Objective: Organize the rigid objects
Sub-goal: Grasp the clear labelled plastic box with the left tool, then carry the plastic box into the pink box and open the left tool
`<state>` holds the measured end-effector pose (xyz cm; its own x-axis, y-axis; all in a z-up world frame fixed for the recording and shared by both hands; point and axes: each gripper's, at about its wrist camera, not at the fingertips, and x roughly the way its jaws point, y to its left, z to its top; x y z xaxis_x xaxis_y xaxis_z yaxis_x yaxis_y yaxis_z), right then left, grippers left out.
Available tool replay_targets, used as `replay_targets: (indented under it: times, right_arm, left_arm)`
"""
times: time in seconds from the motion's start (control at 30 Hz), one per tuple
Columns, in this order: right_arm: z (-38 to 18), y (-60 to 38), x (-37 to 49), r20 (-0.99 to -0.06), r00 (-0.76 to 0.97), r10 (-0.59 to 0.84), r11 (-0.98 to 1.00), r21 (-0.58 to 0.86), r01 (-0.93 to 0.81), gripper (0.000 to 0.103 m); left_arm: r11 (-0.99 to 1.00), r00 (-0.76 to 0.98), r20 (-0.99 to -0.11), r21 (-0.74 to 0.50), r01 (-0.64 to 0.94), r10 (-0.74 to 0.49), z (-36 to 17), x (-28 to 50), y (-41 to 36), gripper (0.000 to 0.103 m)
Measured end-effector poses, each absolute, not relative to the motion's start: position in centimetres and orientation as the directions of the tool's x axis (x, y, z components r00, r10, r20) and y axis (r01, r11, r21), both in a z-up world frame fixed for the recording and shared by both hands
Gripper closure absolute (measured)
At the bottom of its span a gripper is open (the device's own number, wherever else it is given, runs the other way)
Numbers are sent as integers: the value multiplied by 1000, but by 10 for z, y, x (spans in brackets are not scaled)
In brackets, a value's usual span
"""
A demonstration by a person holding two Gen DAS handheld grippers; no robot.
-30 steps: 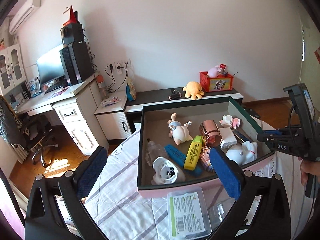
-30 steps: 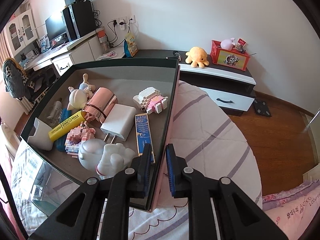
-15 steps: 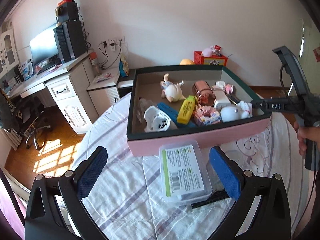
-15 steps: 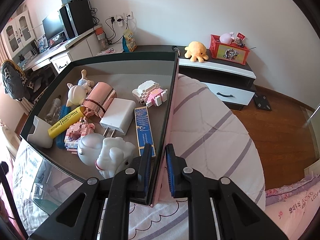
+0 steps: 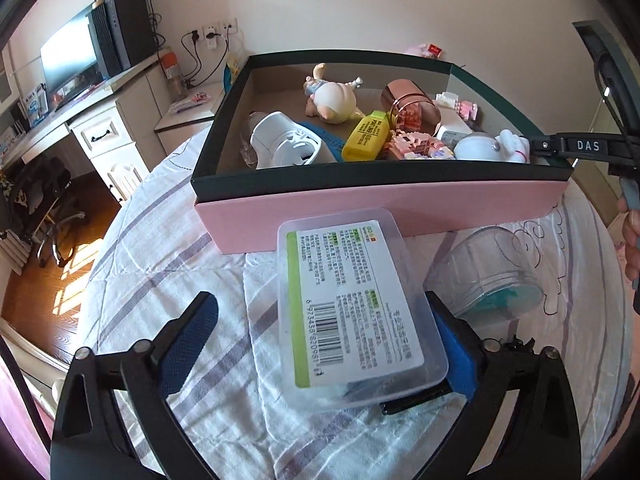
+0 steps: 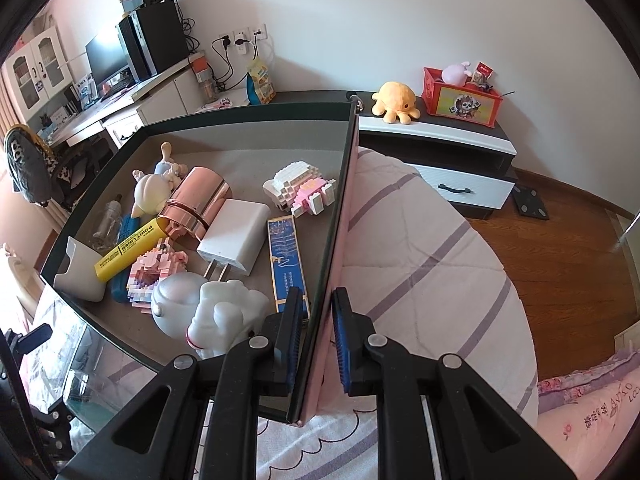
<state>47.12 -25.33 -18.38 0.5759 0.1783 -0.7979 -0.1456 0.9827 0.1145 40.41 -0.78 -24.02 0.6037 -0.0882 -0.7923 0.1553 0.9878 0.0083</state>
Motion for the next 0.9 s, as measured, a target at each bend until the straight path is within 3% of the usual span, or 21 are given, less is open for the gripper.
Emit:
replay_targets:
  times: [0.03, 0.07, 0.47, 0.9]
  right_arm:
    - [-184, -254, 472, -798, 576, 179, 983, 116, -145, 87]
    - [-184, -254, 472, -798, 575, 180, 983, 117, -145, 87]
    - [-185, -251, 477, -806, 571, 153, 986, 87, -141, 89]
    - [-182, -245, 483, -830, 545, 115, 992, 68, -107, 91]
  left_arm:
    - [988, 594, -799, -4, 157, -98, -242, 406, -7, 38]
    - [989, 589, -803, -3, 145, -89, -244, 407, -5, 38]
    - [994, 628, -775, -5, 106, -71, -231, 394, 25, 39]
    - [995, 717, -691, -29, 100, -92, -176, 386, 53, 39]
